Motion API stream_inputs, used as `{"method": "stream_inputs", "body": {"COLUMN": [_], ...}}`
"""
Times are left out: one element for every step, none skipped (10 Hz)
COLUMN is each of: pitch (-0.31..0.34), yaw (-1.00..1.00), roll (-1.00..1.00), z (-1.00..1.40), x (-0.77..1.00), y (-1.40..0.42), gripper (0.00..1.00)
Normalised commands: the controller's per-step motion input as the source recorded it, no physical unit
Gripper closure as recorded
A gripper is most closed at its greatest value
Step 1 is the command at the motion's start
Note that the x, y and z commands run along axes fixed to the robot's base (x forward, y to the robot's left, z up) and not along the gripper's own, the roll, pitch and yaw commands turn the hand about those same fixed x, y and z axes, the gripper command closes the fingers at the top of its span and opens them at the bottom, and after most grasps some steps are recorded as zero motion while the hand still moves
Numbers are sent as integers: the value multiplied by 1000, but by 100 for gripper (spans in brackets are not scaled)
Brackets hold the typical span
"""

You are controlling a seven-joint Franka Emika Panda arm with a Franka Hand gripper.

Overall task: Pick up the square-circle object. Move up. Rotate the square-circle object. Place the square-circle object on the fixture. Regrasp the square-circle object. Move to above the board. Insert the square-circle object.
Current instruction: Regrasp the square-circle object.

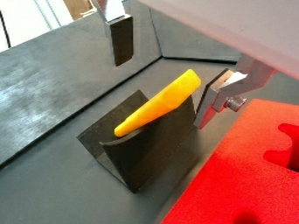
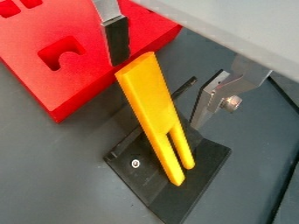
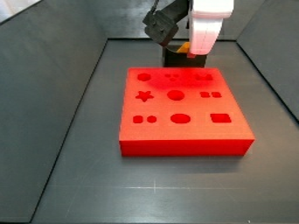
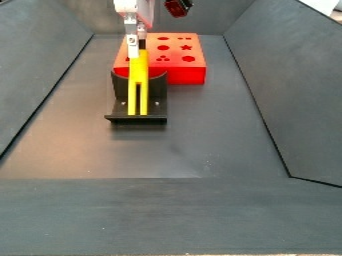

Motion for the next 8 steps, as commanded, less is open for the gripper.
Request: {"method": "stream_inputs", "body": {"pitch": [208, 208, 208, 208, 207, 208, 208, 207], "yaw": [62, 62, 62, 62, 62, 62, 62, 62], "roll": [-17, -17, -17, -17, -17, -17, -17, -17], "z": [3, 3, 3, 3, 4, 3, 3, 3], "x": [85, 85, 85, 85, 85, 84, 84, 84], "y": [-15, -15, -15, -15, -15, -15, -15, -15], "gripper": [0, 0, 0, 0, 0, 0, 0, 0]}}
